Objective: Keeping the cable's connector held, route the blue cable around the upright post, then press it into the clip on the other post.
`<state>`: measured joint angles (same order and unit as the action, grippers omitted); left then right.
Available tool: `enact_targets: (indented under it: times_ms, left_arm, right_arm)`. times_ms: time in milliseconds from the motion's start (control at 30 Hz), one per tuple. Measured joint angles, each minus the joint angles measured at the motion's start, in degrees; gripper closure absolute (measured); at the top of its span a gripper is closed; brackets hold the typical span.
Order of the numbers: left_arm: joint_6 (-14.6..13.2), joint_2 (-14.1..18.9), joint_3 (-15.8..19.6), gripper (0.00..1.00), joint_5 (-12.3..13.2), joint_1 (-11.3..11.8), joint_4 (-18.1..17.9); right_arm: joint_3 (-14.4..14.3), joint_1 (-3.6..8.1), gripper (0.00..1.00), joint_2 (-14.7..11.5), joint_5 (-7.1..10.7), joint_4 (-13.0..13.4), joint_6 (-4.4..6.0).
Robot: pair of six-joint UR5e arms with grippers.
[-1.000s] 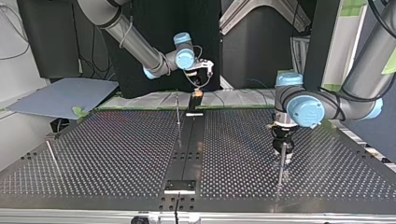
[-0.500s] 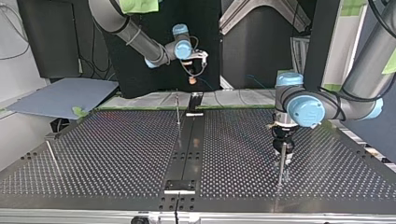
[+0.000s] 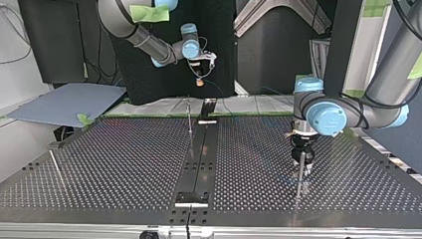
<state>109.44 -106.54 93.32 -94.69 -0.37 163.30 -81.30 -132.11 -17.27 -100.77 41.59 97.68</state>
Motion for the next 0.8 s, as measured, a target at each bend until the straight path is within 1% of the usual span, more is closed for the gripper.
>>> enact_targets:
  times_ms: [133,300,567,800]
  left_arm:
    - [0.0,0.0,0.0,0.0,0.0,0.0,0.0]
    - [0.0,0.0,0.0,0.0,0.0,0.0,0.0]
    - [0.0,0.0,0.0,0.0,0.1,0.0,0.0]
    - [0.0,0.0,0.0,0.0,0.1,0.0,0.0]
  right_arm:
    - [-0.4,0.8,1.0,0.2,0.13,1.0,0.16]
    - [-0.5,1.76,1.0,0.4,0.24,1.4,0.23]
    - [-0.7,3.56,1.0,2.1,0.37,2.0,0.13]
    - [-1.0,5.04,1.0,2.6,0.5,2.9,0.21]
